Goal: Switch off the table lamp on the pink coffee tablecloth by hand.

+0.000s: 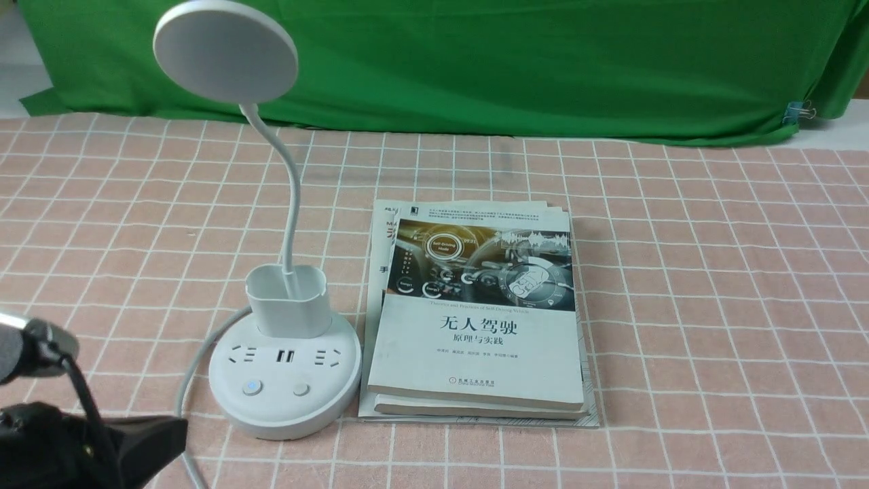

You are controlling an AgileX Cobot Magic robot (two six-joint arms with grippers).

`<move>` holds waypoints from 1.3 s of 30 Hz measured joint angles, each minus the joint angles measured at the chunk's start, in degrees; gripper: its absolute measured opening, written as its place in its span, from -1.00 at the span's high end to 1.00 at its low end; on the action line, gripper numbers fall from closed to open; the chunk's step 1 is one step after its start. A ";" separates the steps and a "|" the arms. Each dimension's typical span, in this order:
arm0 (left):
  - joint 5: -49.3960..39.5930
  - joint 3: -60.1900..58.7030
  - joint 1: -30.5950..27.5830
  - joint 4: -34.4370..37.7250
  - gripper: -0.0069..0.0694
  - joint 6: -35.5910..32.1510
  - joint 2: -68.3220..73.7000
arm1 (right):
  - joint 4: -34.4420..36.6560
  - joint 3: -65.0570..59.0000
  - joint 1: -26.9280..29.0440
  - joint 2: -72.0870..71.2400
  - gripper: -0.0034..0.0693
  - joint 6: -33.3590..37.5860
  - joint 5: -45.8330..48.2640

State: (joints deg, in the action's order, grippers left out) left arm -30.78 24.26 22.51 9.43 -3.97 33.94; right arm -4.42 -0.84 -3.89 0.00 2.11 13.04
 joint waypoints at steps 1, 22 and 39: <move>-0.45 -0.59 0.00 -0.52 0.83 -0.05 -0.94 | 0.00 0.00 0.00 0.00 0.25 0.00 0.00; 2.06 -4.00 -1.61 -7.82 0.83 -0.25 -7.50 | 0.00 0.00 0.00 0.00 0.25 0.00 0.00; 18.78 -24.54 -22.37 -3.80 0.83 -0.46 -33.77 | 0.00 0.00 0.00 0.00 0.25 0.00 0.00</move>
State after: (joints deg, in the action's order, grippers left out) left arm -12.00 -0.29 0.14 5.63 -4.44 0.16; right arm -4.42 -0.84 -3.89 0.00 2.11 13.04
